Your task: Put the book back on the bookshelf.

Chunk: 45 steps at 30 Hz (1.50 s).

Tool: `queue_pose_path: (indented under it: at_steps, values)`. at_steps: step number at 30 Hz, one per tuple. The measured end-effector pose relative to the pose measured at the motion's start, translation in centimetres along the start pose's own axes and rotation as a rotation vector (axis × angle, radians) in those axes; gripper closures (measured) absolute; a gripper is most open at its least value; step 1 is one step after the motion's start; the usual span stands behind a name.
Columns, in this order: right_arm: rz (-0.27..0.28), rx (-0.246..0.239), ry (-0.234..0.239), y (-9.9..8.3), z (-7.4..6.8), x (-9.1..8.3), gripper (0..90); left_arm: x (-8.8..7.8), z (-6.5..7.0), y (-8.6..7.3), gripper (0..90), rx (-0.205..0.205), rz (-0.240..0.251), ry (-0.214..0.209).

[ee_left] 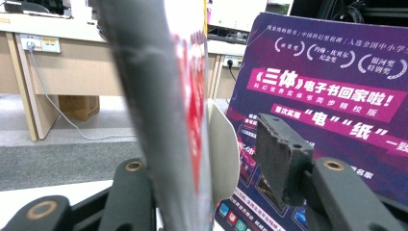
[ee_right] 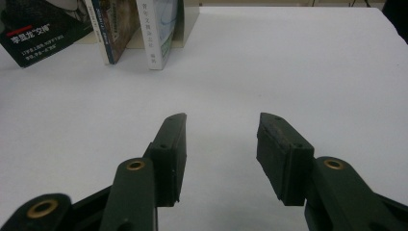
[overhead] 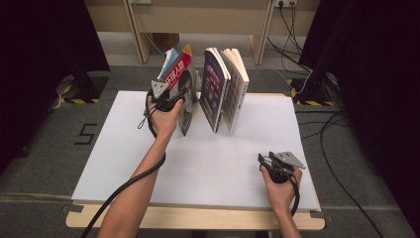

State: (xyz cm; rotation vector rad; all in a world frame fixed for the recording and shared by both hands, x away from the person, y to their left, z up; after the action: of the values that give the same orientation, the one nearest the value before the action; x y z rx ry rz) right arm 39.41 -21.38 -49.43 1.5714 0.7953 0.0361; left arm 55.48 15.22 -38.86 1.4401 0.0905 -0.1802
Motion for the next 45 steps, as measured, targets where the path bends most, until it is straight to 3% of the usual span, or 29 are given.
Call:
queue_pose_path:
  at_steps: [6,45]
  values:
    - [-0.005,0.002,0.000,0.0,-0.1,0.0,54.3,-0.2,-0.6,-0.2,47.4,-0.007,-0.025,-0.003]
    - [-0.002,-0.002,0.000,0.1,-0.2,0.0,54.1,-2.1,-2.1,-1.7,44.7,-0.005,-0.048,-0.019]
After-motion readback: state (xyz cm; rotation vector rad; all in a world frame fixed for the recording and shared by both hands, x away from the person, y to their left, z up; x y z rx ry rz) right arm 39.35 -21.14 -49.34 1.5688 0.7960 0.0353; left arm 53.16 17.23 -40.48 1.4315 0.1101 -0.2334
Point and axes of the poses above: each handheld gripper's, and its own axes: x roughly forward along the jaws, y roughly out of its top, z roughly to its right, the point moved 2 cm from there along x, roughly forward along the jaws, and after that the axes turned 15 degrees about y, right-handed, at the moved point
